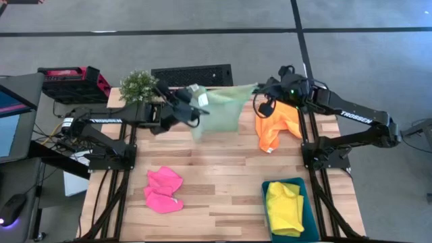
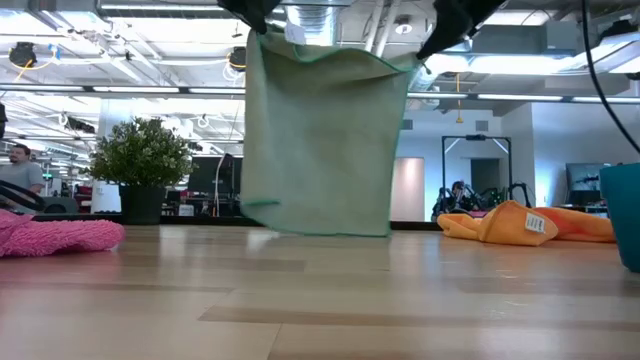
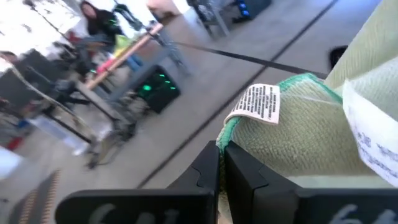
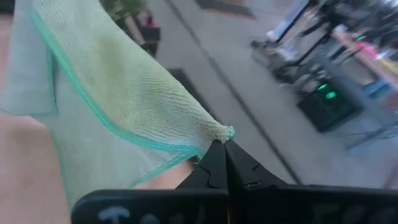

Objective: Fold microfiber towels
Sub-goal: Fold the green microfiber towel

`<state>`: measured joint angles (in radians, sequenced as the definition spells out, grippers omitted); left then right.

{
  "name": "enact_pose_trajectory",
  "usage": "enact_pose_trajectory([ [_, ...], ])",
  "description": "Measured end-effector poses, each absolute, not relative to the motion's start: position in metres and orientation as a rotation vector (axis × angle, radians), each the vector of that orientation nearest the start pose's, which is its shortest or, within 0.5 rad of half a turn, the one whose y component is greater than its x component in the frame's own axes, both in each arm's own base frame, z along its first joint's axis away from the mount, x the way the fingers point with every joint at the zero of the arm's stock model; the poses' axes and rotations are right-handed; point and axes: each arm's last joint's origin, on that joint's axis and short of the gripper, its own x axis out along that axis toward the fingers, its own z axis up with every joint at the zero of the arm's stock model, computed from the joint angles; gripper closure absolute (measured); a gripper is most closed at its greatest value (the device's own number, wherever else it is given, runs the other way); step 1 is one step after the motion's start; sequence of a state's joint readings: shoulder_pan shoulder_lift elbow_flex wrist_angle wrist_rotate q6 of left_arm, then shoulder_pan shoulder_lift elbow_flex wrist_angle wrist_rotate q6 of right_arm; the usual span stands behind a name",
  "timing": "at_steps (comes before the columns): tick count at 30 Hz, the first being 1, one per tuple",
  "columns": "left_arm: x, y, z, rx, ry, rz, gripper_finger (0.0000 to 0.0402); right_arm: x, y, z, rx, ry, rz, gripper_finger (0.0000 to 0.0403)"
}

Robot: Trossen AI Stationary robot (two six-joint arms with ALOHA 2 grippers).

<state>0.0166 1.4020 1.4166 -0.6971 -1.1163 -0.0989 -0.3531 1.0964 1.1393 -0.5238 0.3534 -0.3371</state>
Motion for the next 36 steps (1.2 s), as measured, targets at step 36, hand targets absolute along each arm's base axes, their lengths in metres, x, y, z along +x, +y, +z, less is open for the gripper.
enact_pose_trajectory([
  [36,0.282,-0.033,0.267,0.089,0.968,0.402,0.0401,0.225,-0.002,0.290,-0.063,1.238,-0.253,0.0400],
])
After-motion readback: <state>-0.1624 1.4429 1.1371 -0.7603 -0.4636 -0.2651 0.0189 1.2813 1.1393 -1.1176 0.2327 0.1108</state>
